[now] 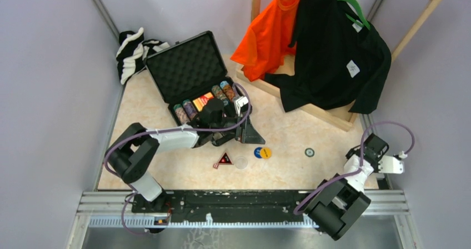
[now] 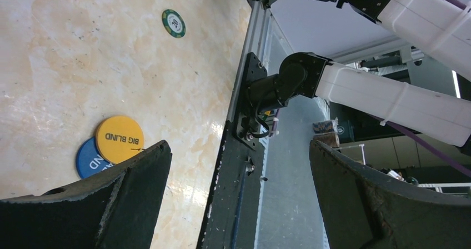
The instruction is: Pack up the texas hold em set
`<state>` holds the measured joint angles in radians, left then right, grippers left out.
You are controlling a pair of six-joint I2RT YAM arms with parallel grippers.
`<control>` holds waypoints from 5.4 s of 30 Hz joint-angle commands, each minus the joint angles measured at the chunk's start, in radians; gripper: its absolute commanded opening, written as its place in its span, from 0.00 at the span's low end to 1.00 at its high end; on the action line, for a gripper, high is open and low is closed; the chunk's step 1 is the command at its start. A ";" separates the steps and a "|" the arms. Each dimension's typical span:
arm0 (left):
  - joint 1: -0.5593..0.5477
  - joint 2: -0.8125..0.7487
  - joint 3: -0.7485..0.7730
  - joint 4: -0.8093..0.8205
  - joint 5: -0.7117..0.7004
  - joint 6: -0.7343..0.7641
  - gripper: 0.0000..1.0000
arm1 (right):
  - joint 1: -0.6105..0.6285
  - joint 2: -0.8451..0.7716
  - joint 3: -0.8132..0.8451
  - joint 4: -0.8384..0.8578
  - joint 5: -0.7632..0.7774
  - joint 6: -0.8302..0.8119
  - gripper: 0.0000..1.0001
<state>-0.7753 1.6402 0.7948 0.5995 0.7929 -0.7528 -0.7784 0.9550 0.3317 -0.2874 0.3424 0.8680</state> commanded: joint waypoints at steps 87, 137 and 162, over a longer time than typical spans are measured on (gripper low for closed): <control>-0.240 0.555 0.786 -0.388 -0.440 0.544 0.91 | 0.508 -0.629 0.300 -0.183 -0.342 -0.190 0.55; 0.309 0.272 0.735 -0.542 -0.318 0.510 1.00 | 1.113 0.385 0.336 -0.225 -0.071 -0.354 0.63; 0.312 0.296 0.711 -0.492 -0.240 0.436 1.00 | 1.188 0.322 0.277 -0.254 -0.084 -0.304 0.47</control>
<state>-0.4686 1.9377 1.5211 0.0700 0.5266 -0.3012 0.3958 1.2987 0.6281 -0.5400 0.2630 0.5457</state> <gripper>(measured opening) 0.996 0.496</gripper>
